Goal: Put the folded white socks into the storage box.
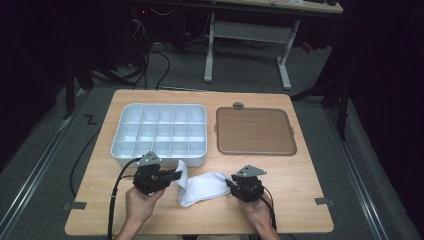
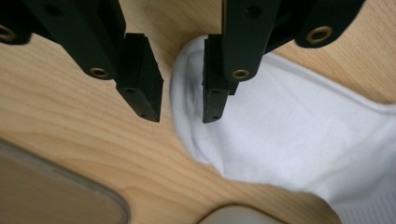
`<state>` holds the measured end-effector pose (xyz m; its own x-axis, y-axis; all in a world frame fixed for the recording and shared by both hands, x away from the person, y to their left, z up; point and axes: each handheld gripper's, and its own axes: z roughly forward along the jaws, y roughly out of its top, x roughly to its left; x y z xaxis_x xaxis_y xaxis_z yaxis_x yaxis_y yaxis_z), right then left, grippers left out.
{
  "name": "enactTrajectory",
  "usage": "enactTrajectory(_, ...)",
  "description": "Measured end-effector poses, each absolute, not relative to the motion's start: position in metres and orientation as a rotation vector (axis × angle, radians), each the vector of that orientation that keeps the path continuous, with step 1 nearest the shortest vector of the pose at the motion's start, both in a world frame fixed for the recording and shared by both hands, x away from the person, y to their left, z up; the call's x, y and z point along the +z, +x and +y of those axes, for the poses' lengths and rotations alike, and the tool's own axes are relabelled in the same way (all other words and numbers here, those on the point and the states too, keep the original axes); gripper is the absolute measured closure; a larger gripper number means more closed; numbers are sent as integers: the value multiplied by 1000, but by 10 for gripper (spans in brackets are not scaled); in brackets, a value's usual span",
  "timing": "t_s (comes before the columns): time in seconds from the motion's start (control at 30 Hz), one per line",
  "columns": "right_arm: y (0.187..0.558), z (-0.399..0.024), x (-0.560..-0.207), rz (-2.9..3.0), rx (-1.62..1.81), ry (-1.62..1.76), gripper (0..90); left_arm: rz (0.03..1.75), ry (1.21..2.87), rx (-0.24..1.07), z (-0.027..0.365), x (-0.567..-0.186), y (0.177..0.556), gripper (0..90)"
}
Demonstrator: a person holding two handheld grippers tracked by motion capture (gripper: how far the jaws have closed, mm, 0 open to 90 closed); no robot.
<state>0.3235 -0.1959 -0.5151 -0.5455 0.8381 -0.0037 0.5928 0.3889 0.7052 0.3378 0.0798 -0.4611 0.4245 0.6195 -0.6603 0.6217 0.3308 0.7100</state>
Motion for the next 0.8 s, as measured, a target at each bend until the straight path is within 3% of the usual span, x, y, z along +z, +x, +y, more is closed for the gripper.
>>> enactTrajectory(0.27, 320, -194, -523, 2315, 954, 1246, 830, 1219, 1356, 7, 72, -462, 334, 825)
enactTrajectory(0.8, 312, -173, -524, 2332, 1010, 1269, 839, 1195, 1404, -9, 56, -467, 330, 825)
